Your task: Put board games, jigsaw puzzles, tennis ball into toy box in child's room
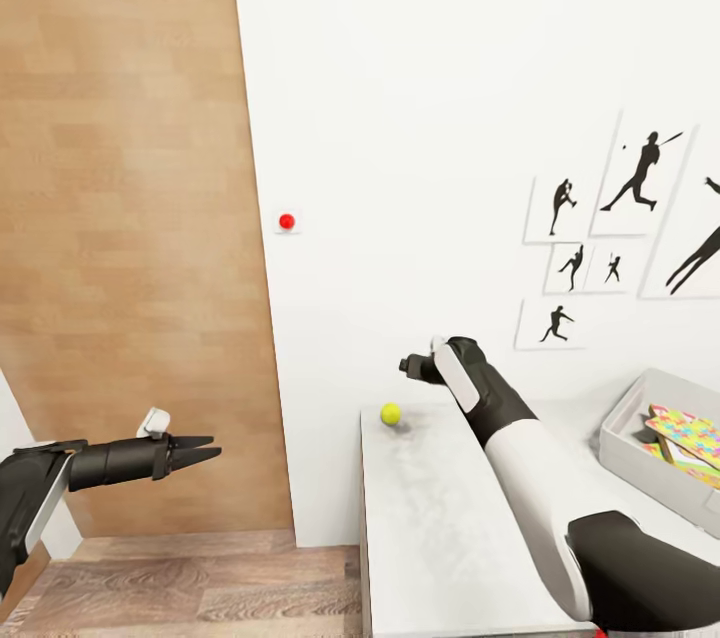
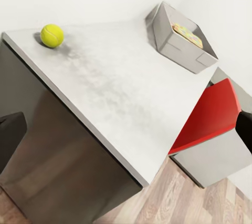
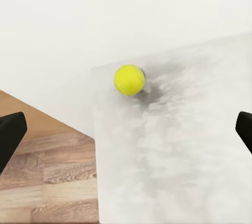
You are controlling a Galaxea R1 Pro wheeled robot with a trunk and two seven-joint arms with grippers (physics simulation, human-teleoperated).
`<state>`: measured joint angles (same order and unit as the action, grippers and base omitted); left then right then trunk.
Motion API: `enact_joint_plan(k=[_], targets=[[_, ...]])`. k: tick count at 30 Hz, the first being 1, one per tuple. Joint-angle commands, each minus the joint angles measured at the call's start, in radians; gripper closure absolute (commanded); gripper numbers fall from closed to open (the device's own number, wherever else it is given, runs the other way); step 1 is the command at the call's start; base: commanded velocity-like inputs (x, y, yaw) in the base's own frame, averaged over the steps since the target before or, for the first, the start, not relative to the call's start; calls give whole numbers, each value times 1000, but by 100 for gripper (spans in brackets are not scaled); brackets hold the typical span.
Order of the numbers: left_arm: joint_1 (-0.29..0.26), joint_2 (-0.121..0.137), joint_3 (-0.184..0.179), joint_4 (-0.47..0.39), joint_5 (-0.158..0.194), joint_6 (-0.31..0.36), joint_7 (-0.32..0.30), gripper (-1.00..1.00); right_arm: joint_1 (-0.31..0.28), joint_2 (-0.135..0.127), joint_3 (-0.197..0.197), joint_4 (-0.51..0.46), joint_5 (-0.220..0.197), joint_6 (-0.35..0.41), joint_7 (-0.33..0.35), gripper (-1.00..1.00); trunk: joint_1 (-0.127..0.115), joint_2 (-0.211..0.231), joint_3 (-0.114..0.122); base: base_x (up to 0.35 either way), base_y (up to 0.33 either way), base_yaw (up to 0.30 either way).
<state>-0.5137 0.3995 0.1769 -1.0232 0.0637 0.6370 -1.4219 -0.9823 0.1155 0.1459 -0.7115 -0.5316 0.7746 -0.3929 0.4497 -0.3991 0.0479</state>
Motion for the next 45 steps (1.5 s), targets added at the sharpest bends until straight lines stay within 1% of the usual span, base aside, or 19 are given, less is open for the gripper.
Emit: enact_joint_plan(k=[1,8,18,26,34,45], targets=[[0,0,0,0,2,10,-3,-100,-5,0,3,10,-10,1,-9,-100,0,-1,-2,0,0,0],[0,2,1,0,4,10,-4,-100,-13,-1,4,30,-8,-1,-9,-100,0,-1,-14,0,22,0],[0,3,1,0,4,7,-5,-100,-12,-5,5,32,-8,-6,-9,-100,0,-1,-30,0,193,0],[0,1,1,0,4,7,-5,-100,-12,-5,11,32,-8,-15,-8,-100,0,-1,-43,0,26,0],[0,-3,1,0,4,3,-5,-100,-12,-11,12,33,-9,-15,-7,-100,0,-1,-56,61,114,0],[0,-4,1,0,4,3,-4,-100,-11,-11,13,33,-9,-15,-7,-100,0,-1,-74,23,14,0]])
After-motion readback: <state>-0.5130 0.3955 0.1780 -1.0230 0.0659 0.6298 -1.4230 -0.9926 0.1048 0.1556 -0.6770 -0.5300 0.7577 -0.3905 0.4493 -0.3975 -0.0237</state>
